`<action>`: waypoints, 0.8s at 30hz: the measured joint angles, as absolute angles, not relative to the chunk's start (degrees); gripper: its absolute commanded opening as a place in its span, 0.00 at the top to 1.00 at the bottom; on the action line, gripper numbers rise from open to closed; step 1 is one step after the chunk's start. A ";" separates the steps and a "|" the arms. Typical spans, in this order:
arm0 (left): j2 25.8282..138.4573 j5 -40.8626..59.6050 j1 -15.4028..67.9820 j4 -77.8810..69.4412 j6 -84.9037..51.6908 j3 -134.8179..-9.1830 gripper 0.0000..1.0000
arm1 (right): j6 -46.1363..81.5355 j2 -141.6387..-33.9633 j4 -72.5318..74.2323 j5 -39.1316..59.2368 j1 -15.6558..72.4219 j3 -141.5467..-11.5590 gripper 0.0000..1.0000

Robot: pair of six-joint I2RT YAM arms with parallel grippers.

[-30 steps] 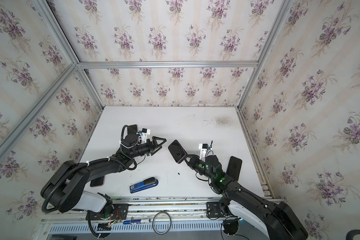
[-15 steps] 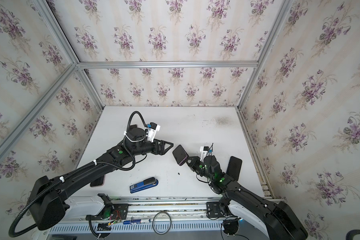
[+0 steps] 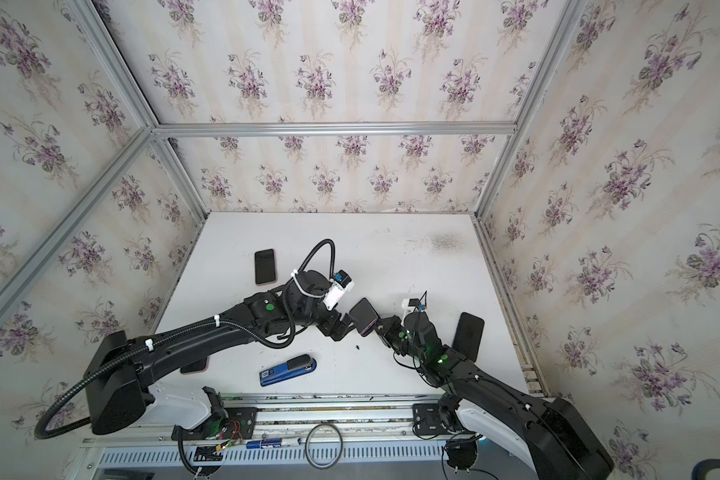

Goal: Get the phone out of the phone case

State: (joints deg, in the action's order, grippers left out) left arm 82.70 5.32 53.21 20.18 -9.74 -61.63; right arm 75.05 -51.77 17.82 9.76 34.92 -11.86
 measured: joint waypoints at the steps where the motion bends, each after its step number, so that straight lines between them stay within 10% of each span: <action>1: 83.33 4.82 53.74 20.58 -9.47 -62.08 0.07 | 75.16 -52.03 17.82 9.78 34.92 -11.86 1.00; 24: 95.31 -5.65 59.79 27.00 -8.27 -70.78 0.07 | 75.66 -53.01 19.44 10.31 34.92 -10.37 1.00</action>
